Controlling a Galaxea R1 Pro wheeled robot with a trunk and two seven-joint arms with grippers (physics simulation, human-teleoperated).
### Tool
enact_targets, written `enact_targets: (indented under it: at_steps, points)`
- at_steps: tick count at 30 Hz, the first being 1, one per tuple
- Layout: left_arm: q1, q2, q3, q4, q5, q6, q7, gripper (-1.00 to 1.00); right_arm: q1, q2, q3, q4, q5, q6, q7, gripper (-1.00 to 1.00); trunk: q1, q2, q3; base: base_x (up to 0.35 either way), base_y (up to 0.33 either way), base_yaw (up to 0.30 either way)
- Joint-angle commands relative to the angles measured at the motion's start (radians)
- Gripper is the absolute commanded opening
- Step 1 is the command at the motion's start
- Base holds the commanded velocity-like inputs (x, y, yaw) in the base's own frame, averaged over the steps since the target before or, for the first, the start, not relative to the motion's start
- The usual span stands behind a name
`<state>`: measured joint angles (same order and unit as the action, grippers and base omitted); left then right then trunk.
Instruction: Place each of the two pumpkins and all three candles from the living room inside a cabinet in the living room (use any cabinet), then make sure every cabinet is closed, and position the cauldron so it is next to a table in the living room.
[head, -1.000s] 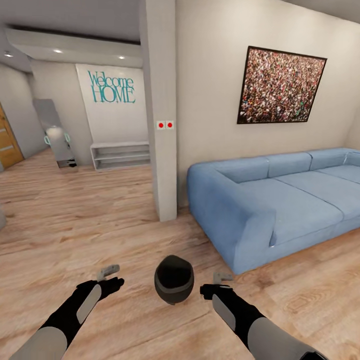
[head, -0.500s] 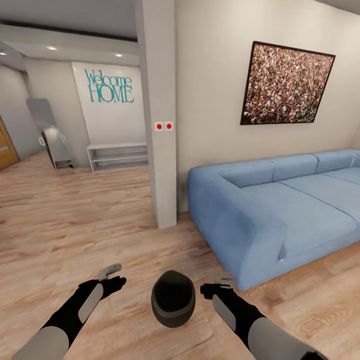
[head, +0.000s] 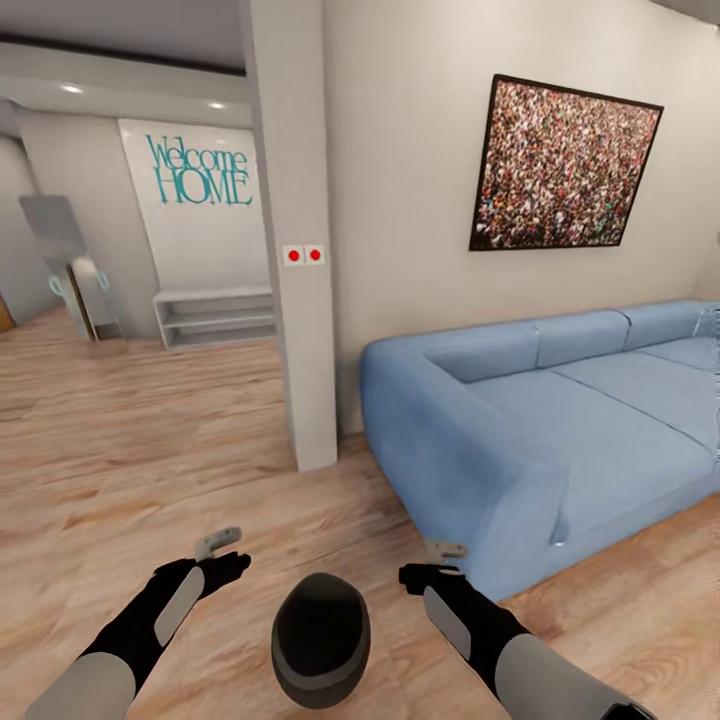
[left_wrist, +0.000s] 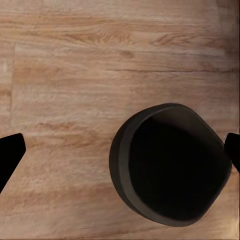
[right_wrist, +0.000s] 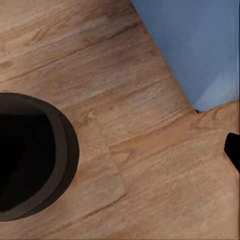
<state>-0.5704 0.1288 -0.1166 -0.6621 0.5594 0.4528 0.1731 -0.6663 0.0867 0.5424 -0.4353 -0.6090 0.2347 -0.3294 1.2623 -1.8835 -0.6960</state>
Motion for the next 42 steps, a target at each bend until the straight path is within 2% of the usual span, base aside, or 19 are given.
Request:
enact_targets:
  at_steps: [1, 8, 19, 33, 42]
  points:
    - [0.0, 0.002, -0.006, -0.003, 0.011, 0.003, 0.009, 1.0, -0.001, -0.001, 0.008, -0.003, -0.007, 0.004, -0.008, 1.0, 0.0, 0.0, -0.001, 0.257, -0.184, -0.091]
    - [0.0, 0.001, -0.006, -0.004, 0.011, 0.003, 0.008, 1.0, -0.001, -0.001, 0.01, -0.006, -0.006, 0.003, -0.008, 1.0, 0.0, 0.0, -0.001, 0.082, -0.049, -0.024]
    - [0.0, 0.002, -0.005, -0.004, 0.012, 0.003, 0.008, 1.0, -0.001, -0.001, 0.011, -0.006, -0.005, 0.003, -0.008, 1.0, 0.0, 0.0, -0.001, -0.083, 0.16, -0.001]
    - [0.0, -0.002, -0.006, -0.004, 0.011, 0.002, 0.01, 1.0, -0.001, -0.001, 0.013, -0.006, -0.005, 0.003, -0.007, 1.0, 0.0, 0.0, -0.001, 0.185, 0.042, 0.0]
    - [0.0, -0.002, -0.006, -0.004, 0.011, 0.001, 0.01, 1.0, -0.001, -0.001, 0.017, -0.006, -0.002, 0.006, -0.006, 1.0, 0.0, 0.0, -0.001, 0.029, 0.123, 0.0]
